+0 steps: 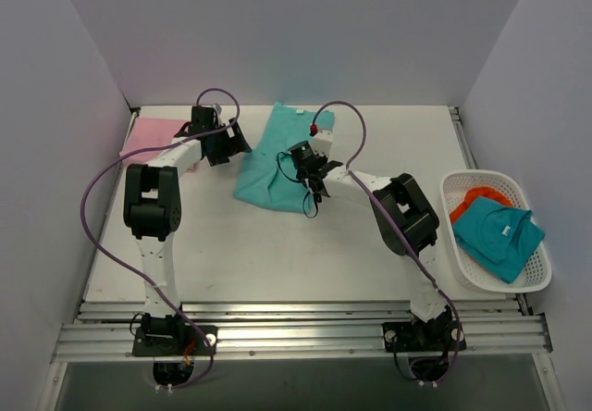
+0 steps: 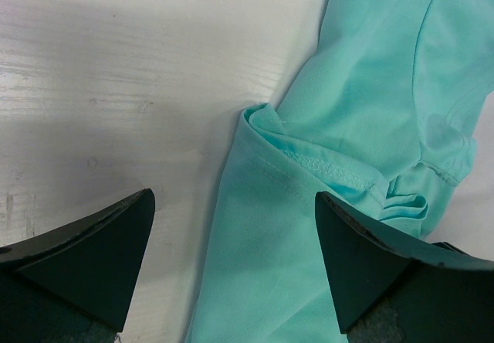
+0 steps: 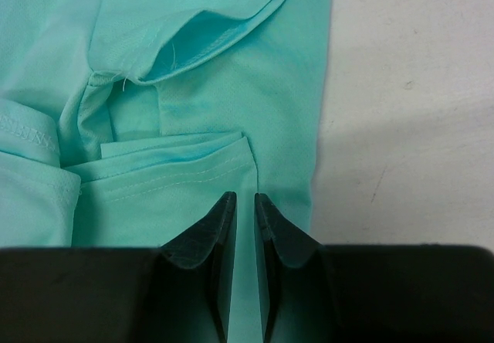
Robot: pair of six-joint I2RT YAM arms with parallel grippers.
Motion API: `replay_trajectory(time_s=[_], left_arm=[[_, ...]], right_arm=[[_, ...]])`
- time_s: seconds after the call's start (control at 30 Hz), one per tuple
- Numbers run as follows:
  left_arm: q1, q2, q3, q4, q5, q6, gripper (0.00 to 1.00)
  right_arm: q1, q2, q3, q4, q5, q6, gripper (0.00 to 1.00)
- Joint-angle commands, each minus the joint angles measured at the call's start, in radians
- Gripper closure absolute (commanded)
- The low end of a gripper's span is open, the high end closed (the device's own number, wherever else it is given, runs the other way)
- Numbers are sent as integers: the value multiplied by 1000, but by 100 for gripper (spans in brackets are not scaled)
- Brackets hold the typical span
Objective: Fold and stack the t-shirts
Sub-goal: Fold the tshirt
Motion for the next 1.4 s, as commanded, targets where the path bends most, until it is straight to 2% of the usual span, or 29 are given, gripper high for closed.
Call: replay_trajectory(time_s=[0.0,0.07,0.1,0.13,0.33,0.63,0.73,0.77,0.8,1.0,1.07,1.37], left_arm=[[10,3,20,41,13,-5,6],[10,3,19,41,14,-5,6],[10,3,19,43,13,-5,6],[10,4,19,43,13,-5,6],[10,6,19,44,13,-5,6],[10,7,19,46,11,-5,6],[10,9,19,47,13,-5,6],[10,9,19,47,11,-6,6],[10,9,19,46,13,-6,6],[8,6,19,43,13,-5,6],[10,6,19,44,14,-5,6],[10,3,13,49,17,-6,6]], right_arm=[[6,10,30,-3,11,8,87],[6,13,29,0,11,10,85],[6,14,27,1,10,13,75],[7,15,23,7,8,13,73],[6,28,22,13,-1,19,74],[6,39,26,21,-7,21,77],[6,39,26,20,-9,16,83],[6,39,26,23,-9,16,91],[6,42,27,23,-15,13,93],[6,47,29,20,-21,14,94],[6,50,27,24,-24,11,100],[3,-21,-26,44,10,1,100]])
